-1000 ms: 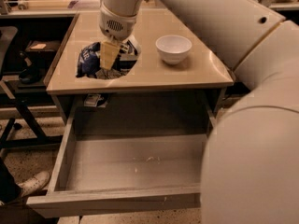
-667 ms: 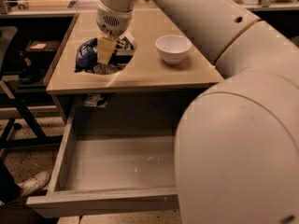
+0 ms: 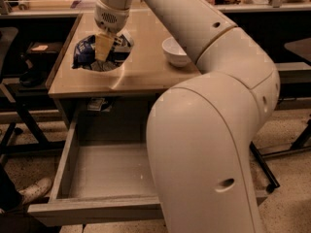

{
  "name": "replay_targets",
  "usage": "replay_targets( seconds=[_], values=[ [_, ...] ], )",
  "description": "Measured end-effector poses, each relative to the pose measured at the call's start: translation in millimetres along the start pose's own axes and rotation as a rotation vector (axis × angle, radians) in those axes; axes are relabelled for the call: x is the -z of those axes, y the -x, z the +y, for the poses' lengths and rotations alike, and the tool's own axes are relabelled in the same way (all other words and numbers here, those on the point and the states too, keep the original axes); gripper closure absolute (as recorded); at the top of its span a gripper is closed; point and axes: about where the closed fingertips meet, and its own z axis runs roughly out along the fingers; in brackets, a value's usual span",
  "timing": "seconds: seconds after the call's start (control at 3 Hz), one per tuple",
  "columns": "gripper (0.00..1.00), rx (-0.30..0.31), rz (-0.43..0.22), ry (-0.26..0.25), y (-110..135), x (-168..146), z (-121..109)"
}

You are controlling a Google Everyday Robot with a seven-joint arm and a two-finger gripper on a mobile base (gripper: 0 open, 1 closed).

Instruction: Pick blue chip bag from top drawer and place on counter

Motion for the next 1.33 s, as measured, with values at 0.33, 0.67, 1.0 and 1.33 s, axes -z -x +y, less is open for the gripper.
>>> replay_targets(
  seconds=[0.33,0.67,1.0,1.33],
  values=[
    [1.00,0.029,-0.035,-0.006,6,-11,-13],
    [1.00,0.039,-0.068,-0.009,5,-24,-24],
    [1.00,0.043,-0.099,-0.003,3,-40,-32],
    [1.00,0.040,-0.119,0.009,0,-53,-37]
  ],
)
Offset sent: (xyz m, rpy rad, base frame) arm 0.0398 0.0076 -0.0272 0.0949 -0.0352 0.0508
